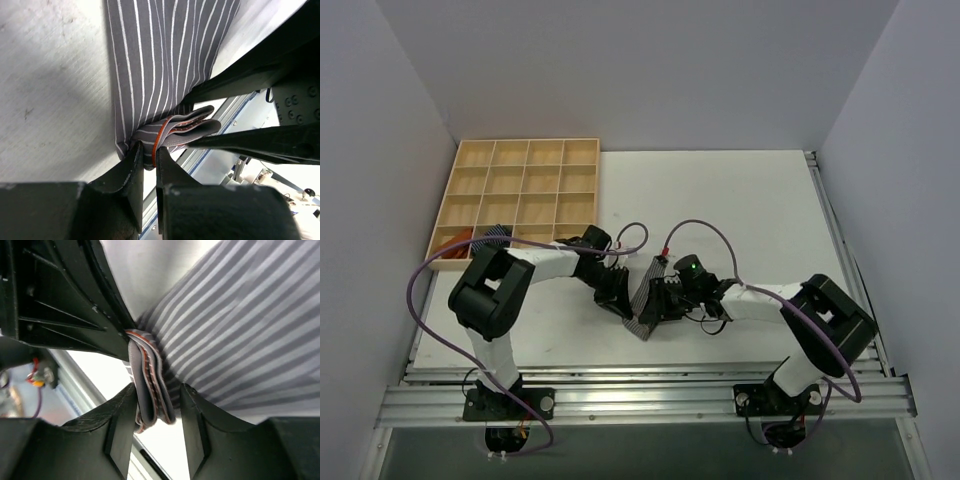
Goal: Roll the underwear
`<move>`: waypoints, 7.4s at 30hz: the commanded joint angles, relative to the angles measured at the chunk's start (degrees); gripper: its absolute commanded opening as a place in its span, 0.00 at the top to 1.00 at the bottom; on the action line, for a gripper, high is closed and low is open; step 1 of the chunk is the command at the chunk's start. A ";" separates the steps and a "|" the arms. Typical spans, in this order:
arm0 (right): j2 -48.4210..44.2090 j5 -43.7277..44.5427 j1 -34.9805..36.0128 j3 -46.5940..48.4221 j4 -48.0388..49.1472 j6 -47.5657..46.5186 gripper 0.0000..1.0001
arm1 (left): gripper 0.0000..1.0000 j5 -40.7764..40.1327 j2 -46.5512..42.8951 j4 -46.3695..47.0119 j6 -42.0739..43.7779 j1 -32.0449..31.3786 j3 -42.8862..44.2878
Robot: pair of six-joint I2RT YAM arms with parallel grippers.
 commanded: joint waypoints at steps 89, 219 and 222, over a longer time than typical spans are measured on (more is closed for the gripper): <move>14.30 -10.95 -5.56 12.56 -14.77 -13.23 1.00 | 0.53 -5.13 -2.01 -11.75 1.62 8.35 14.91; -3.00 -4.30 -10.93 -9.42 -1.74 0.66 0.61 | 0.98 7.53 20.56 -43.91 70.00 -8.53 36.43; -5.28 -2.63 -11.02 -10.21 -3.23 1.54 0.61 | 0.98 7.44 21.62 -44.35 69.56 -8.62 37.75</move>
